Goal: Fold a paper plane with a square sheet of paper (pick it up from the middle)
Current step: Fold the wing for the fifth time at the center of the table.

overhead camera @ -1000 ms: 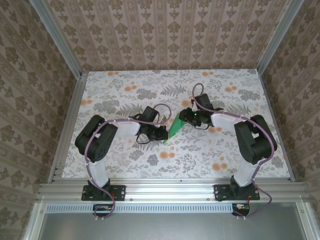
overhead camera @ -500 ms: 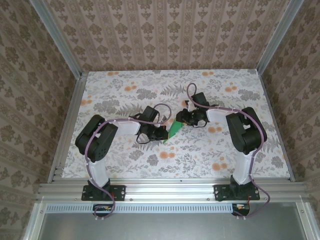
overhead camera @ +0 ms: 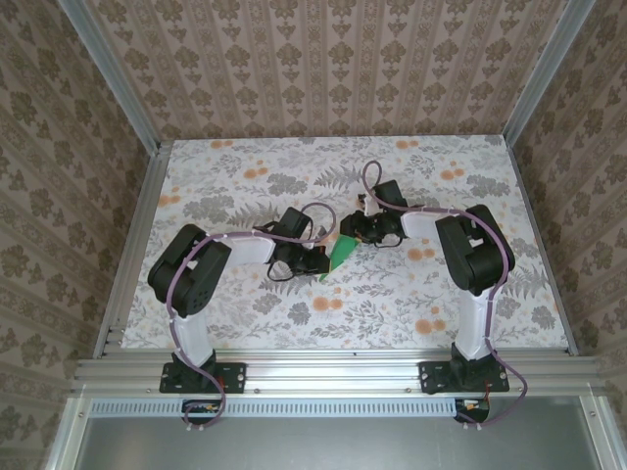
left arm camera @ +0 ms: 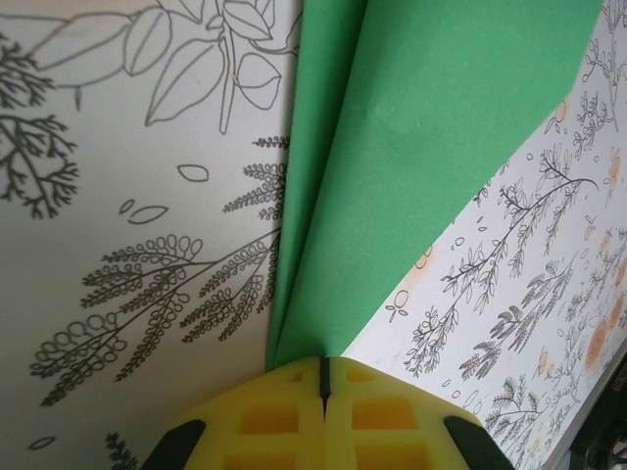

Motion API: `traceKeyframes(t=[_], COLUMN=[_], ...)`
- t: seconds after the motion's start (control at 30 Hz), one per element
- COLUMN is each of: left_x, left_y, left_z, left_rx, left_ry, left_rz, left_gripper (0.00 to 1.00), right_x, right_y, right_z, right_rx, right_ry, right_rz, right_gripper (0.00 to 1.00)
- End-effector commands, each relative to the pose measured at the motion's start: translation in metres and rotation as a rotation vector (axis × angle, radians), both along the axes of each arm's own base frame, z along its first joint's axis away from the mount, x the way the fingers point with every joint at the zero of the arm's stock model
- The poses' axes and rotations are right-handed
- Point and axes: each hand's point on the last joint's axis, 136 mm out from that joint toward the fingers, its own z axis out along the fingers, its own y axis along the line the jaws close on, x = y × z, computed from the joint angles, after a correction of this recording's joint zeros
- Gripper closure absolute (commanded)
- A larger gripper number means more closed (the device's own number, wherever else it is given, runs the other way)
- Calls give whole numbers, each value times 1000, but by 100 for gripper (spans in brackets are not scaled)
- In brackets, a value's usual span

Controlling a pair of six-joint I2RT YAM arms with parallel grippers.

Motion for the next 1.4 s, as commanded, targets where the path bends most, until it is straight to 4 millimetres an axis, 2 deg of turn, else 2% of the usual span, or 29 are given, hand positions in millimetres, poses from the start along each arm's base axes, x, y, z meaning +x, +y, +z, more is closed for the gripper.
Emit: traceKeyframes(t=[0.0,0.1,0.2,0.33,0.47,0.67,0.87,1.37], left_x=[-12,-12,-11,-10,-11,-12,-13,-14], left_y=[25,26,26,26,26,23,23,24], left_z=[-35,-36,-36,-36,-36,-35,-32,-25], left_rx=[140,148,148,150,151,140,134,120], left_ry=[76,79,78,78,80,80,70,44], left_rz=[21,25,29,30,28,7,-4,-21], left_gripper=[100,100,100,100,100,100,100,99], right_x=[1,-2,-8,-12,-12,-4,0,3], right_y=[3,3,3,2,3,0,-1,-12], right_z=[21,33,35,30,24,8,-10,-37], right_rx=[113,165,174,178,186,154,89,-10], right_ry=[-44,-73,-85,-86,-85,-74,-22,94], right_rz=[14,28,46,56,59,16,-18,-95], right_gripper=[63,63,65,72,87,92,92,84])
